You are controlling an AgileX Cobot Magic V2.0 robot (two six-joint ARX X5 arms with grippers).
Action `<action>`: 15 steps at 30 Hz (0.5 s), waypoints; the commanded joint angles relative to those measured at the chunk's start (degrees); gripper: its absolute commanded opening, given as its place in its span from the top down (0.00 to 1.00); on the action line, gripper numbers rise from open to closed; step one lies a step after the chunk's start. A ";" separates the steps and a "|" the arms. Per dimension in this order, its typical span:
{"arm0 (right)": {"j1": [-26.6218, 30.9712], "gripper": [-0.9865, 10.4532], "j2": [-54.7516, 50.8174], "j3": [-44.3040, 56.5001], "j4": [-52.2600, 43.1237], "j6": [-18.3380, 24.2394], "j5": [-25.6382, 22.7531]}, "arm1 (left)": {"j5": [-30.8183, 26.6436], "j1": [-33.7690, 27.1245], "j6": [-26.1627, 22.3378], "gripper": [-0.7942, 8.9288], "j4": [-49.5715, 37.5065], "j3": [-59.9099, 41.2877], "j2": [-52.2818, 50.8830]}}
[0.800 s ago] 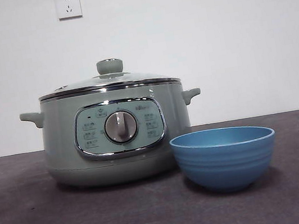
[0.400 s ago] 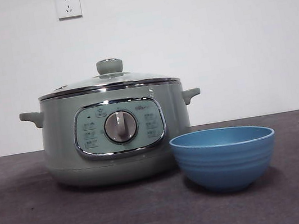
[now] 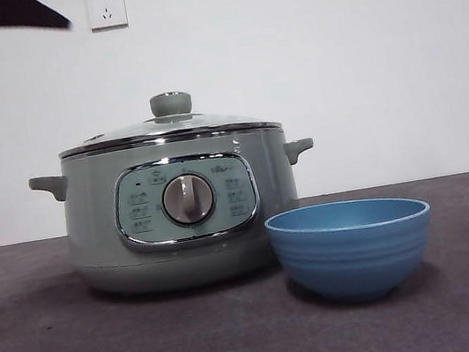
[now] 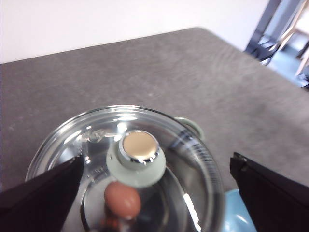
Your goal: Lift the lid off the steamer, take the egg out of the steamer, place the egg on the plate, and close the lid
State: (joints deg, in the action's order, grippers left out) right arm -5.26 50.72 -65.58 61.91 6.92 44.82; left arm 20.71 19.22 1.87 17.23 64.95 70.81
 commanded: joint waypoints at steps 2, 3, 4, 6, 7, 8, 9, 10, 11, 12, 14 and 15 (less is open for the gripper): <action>-0.11 0.39 0.42 -0.20 -0.20 0.02 0.04 | -3.17 2.62 -2.16 0.34 -5.31 0.04 4.83; -0.11 0.39 0.52 -0.20 -0.22 0.02 0.04 | -3.56 2.99 -2.19 0.34 -6.36 0.04 5.79; -0.11 0.39 0.55 -0.20 -0.20 0.02 0.07 | -4.13 3.48 -2.19 0.34 -7.85 0.04 7.04; -0.11 0.39 0.55 -0.20 -0.20 0.02 0.04 | -4.50 4.09 -2.19 0.34 -10.69 0.04 9.25; -0.11 0.39 0.55 -0.20 -0.17 0.02 0.04 | -4.76 4.26 -2.19 0.34 -12.07 0.04 10.27; -0.11 0.39 0.55 -0.20 -0.17 0.02 0.04 | -5.55 4.44 -2.19 0.34 -13.29 0.04 11.37; -0.11 0.39 0.55 -0.20 -0.15 0.02 0.04 | -6.05 4.50 -2.19 0.34 -14.01 0.04 12.13; -0.11 0.39 0.55 -0.20 -0.13 0.02 0.04 | -6.10 4.52 -2.19 0.34 -14.73 0.04 12.98; -0.11 0.39 0.55 -0.20 -0.13 0.02 0.04 | -6.10 4.55 -2.19 0.34 -15.23 0.04 13.75; -0.11 0.39 0.55 -0.20 -0.13 0.02 0.04 | -6.16 4.55 -2.19 0.34 -15.56 0.04 14.45; -0.11 0.39 0.55 -0.20 -0.15 0.07 0.04 | -6.64 4.55 -2.40 0.34 -16.20 0.04 15.63; -0.11 0.39 0.57 -0.20 -0.15 0.24 0.02 | -7.65 4.57 -3.34 0.34 -16.63 0.04 16.46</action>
State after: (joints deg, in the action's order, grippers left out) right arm -5.26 51.24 -65.58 61.91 6.92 44.82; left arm 13.19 23.59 -0.16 1.34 64.95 86.87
